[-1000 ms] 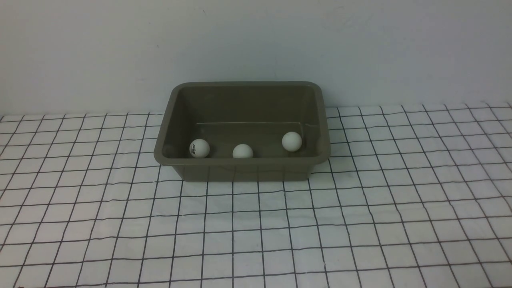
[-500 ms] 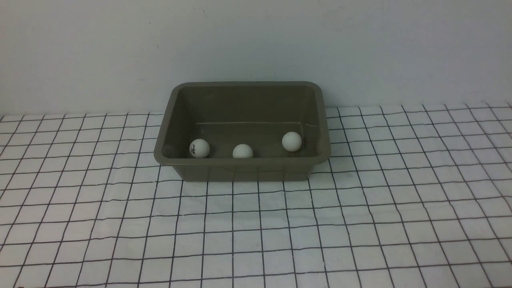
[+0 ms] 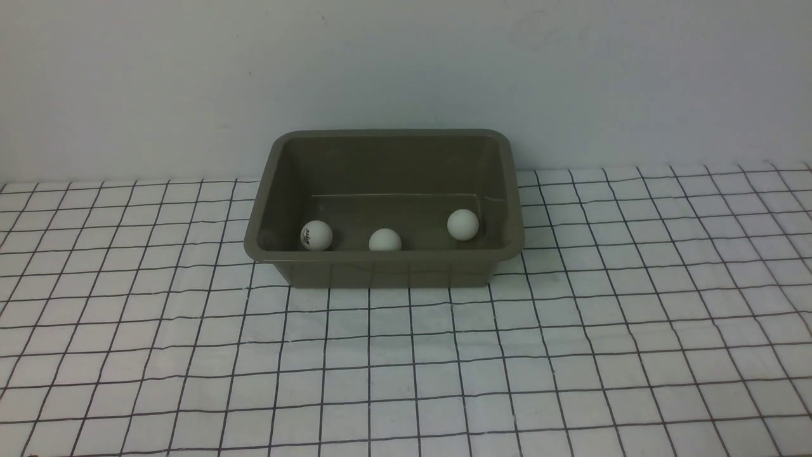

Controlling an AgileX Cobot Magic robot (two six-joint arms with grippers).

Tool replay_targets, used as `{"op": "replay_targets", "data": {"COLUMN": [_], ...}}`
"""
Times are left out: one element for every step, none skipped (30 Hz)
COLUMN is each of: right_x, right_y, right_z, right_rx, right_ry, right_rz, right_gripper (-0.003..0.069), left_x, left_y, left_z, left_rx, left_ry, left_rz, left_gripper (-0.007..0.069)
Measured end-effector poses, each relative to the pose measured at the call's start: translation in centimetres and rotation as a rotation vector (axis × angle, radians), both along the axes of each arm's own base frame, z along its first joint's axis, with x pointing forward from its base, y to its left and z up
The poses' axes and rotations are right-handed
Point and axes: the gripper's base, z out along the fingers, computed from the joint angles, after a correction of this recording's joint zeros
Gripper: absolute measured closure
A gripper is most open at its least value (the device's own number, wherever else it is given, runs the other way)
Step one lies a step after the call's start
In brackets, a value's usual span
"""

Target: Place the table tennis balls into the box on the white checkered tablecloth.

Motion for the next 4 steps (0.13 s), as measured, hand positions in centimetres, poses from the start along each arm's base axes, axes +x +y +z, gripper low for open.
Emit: {"op": "replay_targets", "data": {"right_x": [0.0, 0.0, 0.0, 0.0], "right_y": [0.0, 0.0, 0.0, 0.0], "right_z": [0.0, 0.0, 0.0, 0.0], "right_rx": [0.0, 0.0, 0.0, 0.0], "right_ry": [0.0, 0.0, 0.0, 0.0], "right_rz": [0.0, 0.0, 0.0, 0.0], "right_gripper": [0.0134, 0.0134, 0.0134, 0.0134], "left_x": [0.0, 0.0, 0.0, 0.0], "left_y": [0.0, 0.0, 0.0, 0.0], "left_z": [0.0, 0.0, 0.0, 0.0], "left_rx": [0.0, 0.0, 0.0, 0.0], "left_ry": [0.0, 0.0, 0.0, 0.0], "left_rz": [0.0, 0.0, 0.0, 0.0], "left_gripper": [0.0157, 0.0157, 0.0157, 0.0157]}}
